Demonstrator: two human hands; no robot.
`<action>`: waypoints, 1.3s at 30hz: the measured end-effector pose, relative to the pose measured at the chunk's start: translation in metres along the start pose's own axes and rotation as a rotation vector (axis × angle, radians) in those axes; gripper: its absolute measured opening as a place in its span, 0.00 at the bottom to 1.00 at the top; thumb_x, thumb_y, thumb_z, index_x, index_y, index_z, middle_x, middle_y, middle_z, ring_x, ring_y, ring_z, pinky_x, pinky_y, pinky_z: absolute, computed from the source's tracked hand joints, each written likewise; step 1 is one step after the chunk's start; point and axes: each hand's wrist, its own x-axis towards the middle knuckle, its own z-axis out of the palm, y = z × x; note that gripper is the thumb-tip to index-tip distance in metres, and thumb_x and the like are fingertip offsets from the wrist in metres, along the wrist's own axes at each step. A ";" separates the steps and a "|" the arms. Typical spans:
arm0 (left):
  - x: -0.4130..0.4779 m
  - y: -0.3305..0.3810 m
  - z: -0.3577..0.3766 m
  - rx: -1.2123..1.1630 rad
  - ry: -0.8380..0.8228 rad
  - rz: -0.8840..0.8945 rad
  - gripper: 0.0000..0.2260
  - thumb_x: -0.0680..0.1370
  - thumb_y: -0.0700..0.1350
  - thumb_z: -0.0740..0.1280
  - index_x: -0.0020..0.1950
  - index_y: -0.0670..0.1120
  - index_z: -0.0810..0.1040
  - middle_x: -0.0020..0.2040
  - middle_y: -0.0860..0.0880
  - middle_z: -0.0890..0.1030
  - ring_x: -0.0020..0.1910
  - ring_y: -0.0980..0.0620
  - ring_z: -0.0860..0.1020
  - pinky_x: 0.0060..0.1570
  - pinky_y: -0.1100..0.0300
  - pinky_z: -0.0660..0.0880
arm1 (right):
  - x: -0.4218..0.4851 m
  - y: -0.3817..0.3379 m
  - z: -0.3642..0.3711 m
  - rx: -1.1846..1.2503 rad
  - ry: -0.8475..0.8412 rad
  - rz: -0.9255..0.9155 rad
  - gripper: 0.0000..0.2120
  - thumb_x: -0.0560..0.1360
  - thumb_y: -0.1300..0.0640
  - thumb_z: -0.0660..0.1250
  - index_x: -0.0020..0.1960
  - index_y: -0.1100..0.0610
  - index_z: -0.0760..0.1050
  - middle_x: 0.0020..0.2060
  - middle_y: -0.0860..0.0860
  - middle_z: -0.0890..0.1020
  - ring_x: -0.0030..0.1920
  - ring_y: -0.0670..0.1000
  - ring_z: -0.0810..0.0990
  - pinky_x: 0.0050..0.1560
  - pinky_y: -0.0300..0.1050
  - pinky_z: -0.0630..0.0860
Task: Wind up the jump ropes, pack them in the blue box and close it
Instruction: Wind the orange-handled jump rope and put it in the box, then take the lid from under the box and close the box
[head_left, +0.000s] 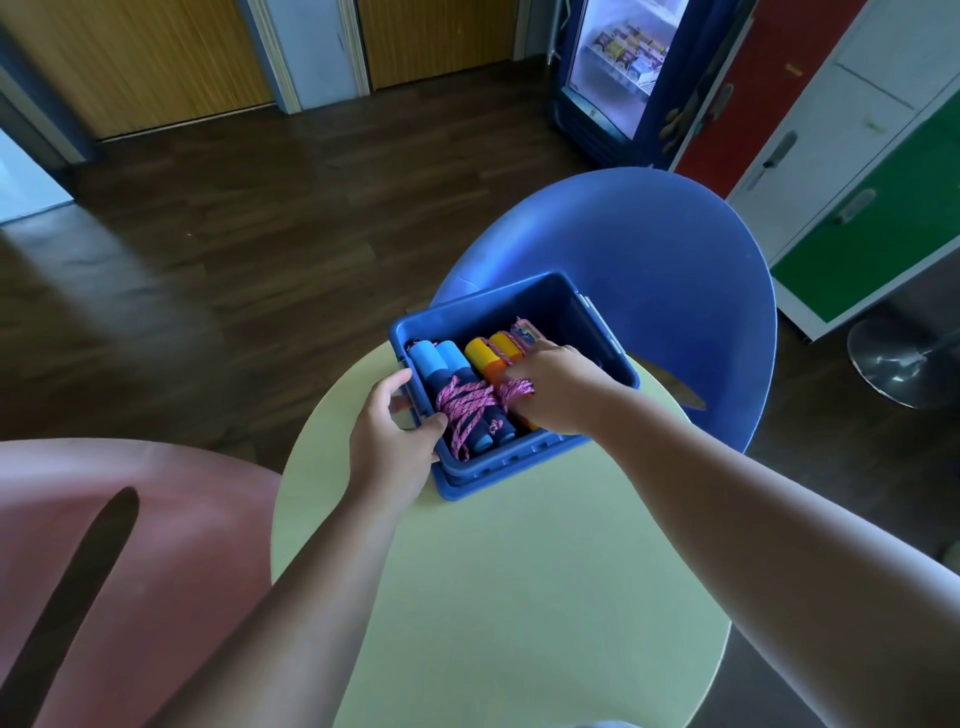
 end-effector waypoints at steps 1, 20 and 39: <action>-0.001 0.001 0.000 -0.005 0.001 -0.003 0.26 0.75 0.40 0.77 0.69 0.60 0.76 0.63 0.52 0.77 0.59 0.48 0.81 0.42 0.48 0.86 | -0.002 0.003 -0.001 0.057 0.019 -0.009 0.16 0.78 0.52 0.64 0.65 0.43 0.79 0.61 0.52 0.76 0.62 0.60 0.74 0.59 0.55 0.76; -0.007 0.019 0.021 0.225 0.236 0.006 0.23 0.75 0.44 0.72 0.70 0.52 0.77 0.55 0.52 0.82 0.54 0.52 0.80 0.51 0.59 0.74 | 0.008 0.095 0.004 0.499 0.445 0.237 0.23 0.77 0.61 0.65 0.71 0.48 0.74 0.60 0.55 0.77 0.58 0.58 0.76 0.54 0.47 0.75; -0.079 0.030 0.033 0.315 0.342 0.027 0.22 0.75 0.40 0.70 0.69 0.52 0.79 0.50 0.56 0.80 0.53 0.56 0.76 0.45 0.64 0.71 | -0.054 0.117 0.005 0.588 0.471 0.094 0.25 0.75 0.62 0.66 0.71 0.51 0.75 0.58 0.54 0.77 0.52 0.53 0.75 0.50 0.41 0.67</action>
